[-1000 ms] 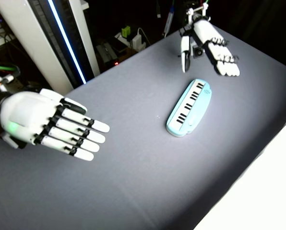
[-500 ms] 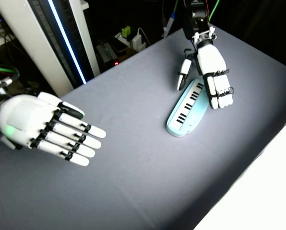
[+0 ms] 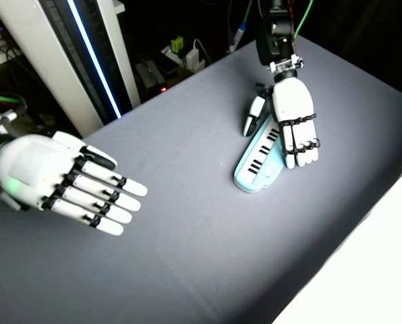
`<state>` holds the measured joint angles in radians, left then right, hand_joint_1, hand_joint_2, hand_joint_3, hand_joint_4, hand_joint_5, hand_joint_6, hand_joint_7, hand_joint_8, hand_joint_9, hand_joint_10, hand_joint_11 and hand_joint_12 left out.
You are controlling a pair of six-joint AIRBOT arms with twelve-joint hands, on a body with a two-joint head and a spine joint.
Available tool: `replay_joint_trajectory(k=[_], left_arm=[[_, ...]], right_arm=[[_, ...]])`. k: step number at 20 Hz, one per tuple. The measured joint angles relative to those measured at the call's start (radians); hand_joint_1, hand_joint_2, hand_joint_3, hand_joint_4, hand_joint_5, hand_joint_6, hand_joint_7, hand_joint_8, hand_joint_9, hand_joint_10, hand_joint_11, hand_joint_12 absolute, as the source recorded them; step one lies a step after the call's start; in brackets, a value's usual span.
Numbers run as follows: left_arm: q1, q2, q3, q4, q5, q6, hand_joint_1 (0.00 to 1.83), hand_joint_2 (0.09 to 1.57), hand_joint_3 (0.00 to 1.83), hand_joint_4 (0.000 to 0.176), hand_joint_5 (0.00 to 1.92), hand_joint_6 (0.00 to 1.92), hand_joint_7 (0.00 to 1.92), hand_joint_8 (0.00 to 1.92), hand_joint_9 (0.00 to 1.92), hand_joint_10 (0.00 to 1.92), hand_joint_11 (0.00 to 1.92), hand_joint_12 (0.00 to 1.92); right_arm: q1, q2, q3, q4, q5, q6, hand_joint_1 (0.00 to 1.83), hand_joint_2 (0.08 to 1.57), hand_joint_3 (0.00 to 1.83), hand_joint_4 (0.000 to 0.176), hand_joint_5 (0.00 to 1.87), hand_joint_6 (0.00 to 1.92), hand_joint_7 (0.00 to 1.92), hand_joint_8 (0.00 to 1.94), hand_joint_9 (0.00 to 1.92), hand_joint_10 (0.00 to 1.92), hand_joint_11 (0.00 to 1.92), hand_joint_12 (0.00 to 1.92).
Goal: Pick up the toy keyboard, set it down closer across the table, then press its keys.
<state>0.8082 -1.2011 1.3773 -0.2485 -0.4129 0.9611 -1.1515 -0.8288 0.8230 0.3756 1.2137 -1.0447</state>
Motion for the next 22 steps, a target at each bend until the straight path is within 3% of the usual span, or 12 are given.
replay_joint_trajectory(k=[1, 3, 4, 9, 10, 12, 13, 14, 16, 18, 20, 22], left_arm=[[-0.002, 0.0, 0.0, 0.0, 0.002, -0.001, 1.05, 1.09, 0.0, 0.036, 0.05, 0.0, 0.16, 0.0, 0.19, 0.3, 0.0, 1.59], [-0.004, -0.001, 0.0, 0.0, 0.003, -0.007, 1.1, 1.12, 0.0, 0.018, 0.14, 0.0, 0.24, 0.0, 0.19, 0.49, 0.0, 1.53], [-0.004, -0.001, -0.002, -0.002, 0.001, -0.01, 1.18, 1.13, 0.0, 0.0, 0.26, 0.02, 0.34, 0.02, 0.23, 0.62, 0.0, 1.55], [-0.006, -0.005, -0.002, -0.007, -0.022, -0.014, 1.28, 1.15, 0.0, 0.0, 0.44, 0.04, 0.46, 0.03, 0.25, 0.9, 0.09, 1.56], [-0.006, -0.005, 0.0, -0.011, -0.023, -0.014, 1.31, 1.15, 0.0, 0.0, 0.5, 0.08, 0.52, 0.06, 0.31, 0.94, 0.22, 1.55], [-0.006, -0.008, 0.008, -0.013, -0.021, -0.015, 1.33, 1.16, 0.0, 0.0, 0.33, 0.57, 0.47, 0.28, 0.3, 1.12, 0.34, 1.59], [-0.006, -0.01, 0.008, -0.012, -0.022, -0.014, 1.37, 1.16, 0.0, 0.0, 0.21, 0.98, 0.33, 0.89, 0.37, 1.43, 0.52, 1.73], [-0.008, -0.012, 0.01, -0.01, -0.022, -0.012, 1.43, 1.26, 0.0, 0.0, 0.14, 1.3, 0.51, 1.52, 0.52, 1.61, 0.72, 1.81], [-0.009, -0.013, 0.016, -0.011, -0.026, -0.008, 1.45, 1.27, 0.0, 0.0, 0.15, 1.52, 0.59, 1.64, 0.6, 1.63, 0.91, 1.85], [-0.008, -0.013, 0.016, -0.012, -0.026, -0.008, 1.45, 1.28, 0.0, 0.0, 0.14, 1.62, 0.57, 1.67, 0.57, 1.66, 0.84, 1.92], [-0.008, -0.013, 0.016, -0.013, -0.027, -0.008, 1.3, 1.29, 0.0, 0.0, 0.15, 1.73, 0.6, 1.61, 0.63, 1.9, 0.91, 1.92], [-0.008, -0.013, 0.016, -0.013, -0.027, -0.008, 1.3, 1.29, 0.0, 0.0, 0.17, 1.74, 0.62, 1.59, 0.66, 1.92, 0.94, 1.92]], right_arm=[[0.0, 0.0, 0.0, 0.0, 0.0, 0.0, 0.37, 1.4, 0.0, 0.0, 0.0, 0.0, 0.0, 0.0, 0.0, 0.0, 0.0, 0.0], [0.0, 0.0, 0.0, 0.001, 0.0, 0.0, 0.38, 1.4, 0.0, 0.0, 0.0, 0.0, 0.0, 0.0, 0.0, 0.0, 0.0, 0.0], [0.0, 0.0, 0.0, 0.001, 0.0, 0.0, 0.38, 1.4, 0.0, 0.0, 0.0, 0.0, 0.0, 0.0, 0.0, 0.0, 0.0, 0.0], [-0.001, 0.0, 0.0, 0.003, 0.0, 0.002, 0.37, 1.4, 0.0, 0.0, 0.0, 0.0, 0.0, 0.0, 0.0, 0.0, 0.0, 0.0], [-0.001, 0.0, 0.0, 0.001, 0.001, 0.002, 0.34, 1.41, 0.0, 0.001, 0.0, 0.0, 0.0, 0.0, 0.0, 0.0, 0.0, 0.0], [-0.001, 0.0, 0.0, 0.001, 0.0, 0.003, 0.32, 1.41, 0.0, 0.002, 0.0, 0.0, 0.0, 0.0, 0.0, 0.0, 0.0, 0.0], [-0.001, 0.0, 0.0, 0.002, 0.001, 0.003, 0.36, 1.41, 0.0, 0.0, 0.0, 0.0, 0.0, 0.0, 0.0, 0.0, 0.0, 0.0], [-0.001, 0.0, 0.0, 0.002, 0.001, 0.004, 0.37, 1.41, 0.0, 0.0, 0.0, 0.0, 0.0, 0.0, 0.0, 0.0, 0.0, 0.0], [-0.001, -0.001, 0.0, -0.001, 0.002, 0.004, 0.38, 1.4, 0.0, 0.0, 0.0, 0.0, 0.0, 0.0, 0.0, 0.0, 0.0, 0.0], [-0.001, -0.001, 0.0, 0.003, 0.001, 0.004, 0.37, 1.41, 0.0, 0.0, 0.0, 0.0, 0.0, 0.0, 0.0, 0.0, 0.0, 0.0], [-0.001, -0.001, 0.0, 0.001, 0.001, 0.004, 0.39, 1.4, 0.0, 0.0, 0.0, 0.0, 0.0, 0.0, 0.0, 0.0, 0.0, 0.0], [-0.001, -0.001, 0.0, 0.002, 0.001, 0.004, 0.41, 1.4, 0.0, 0.0, 0.0, 0.0, 0.0, 0.0, 0.0, 0.0, 0.0, 0.0]])
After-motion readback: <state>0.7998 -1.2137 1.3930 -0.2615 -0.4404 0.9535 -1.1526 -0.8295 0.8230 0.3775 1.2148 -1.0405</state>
